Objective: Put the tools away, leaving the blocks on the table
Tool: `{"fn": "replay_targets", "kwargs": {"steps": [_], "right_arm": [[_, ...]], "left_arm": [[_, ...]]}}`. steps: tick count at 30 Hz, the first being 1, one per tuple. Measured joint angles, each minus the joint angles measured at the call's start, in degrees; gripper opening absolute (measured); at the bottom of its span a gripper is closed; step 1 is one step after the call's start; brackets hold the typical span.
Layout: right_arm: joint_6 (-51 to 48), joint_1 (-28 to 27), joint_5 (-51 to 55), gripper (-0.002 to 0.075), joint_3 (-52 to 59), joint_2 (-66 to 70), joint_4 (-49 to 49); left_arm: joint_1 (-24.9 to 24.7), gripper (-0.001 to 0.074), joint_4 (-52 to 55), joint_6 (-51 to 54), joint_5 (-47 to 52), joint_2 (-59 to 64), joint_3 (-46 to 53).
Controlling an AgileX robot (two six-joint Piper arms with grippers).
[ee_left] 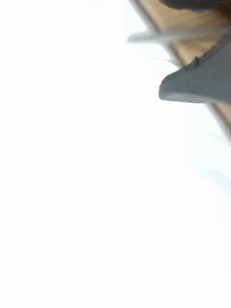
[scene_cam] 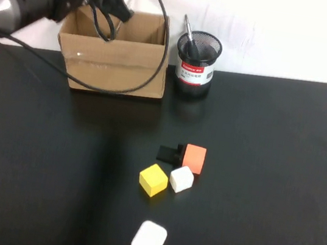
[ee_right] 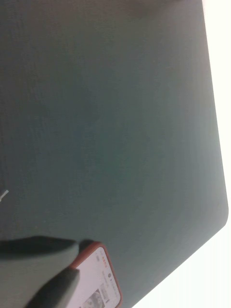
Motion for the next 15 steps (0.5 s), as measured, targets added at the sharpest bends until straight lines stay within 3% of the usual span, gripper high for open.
{"fn": "replay_targets", "kwargs": {"steps": [3,5,8,15], "right_arm": [[0.00,0.00,0.00,-0.0007,0.00,0.00,0.00],[0.00,0.00,0.00,-0.0007,0.00,0.00,0.00],[0.00,0.00,0.00,-0.0007,0.00,0.00,0.00],[0.00,0.00,0.00,-0.0007,0.00,0.00,0.00]], "left_arm": [[0.00,0.0238,-0.11,-2.08,4.65,-3.51,0.00],[0.00,0.0134,-0.11,-3.35,9.18,-6.79,0.00],[0.00,0.0041,-0.52,-4.01,16.76,-12.34,0.00],[0.03,0.0002,-8.61,1.55,34.65,-25.54,0.00]]}}
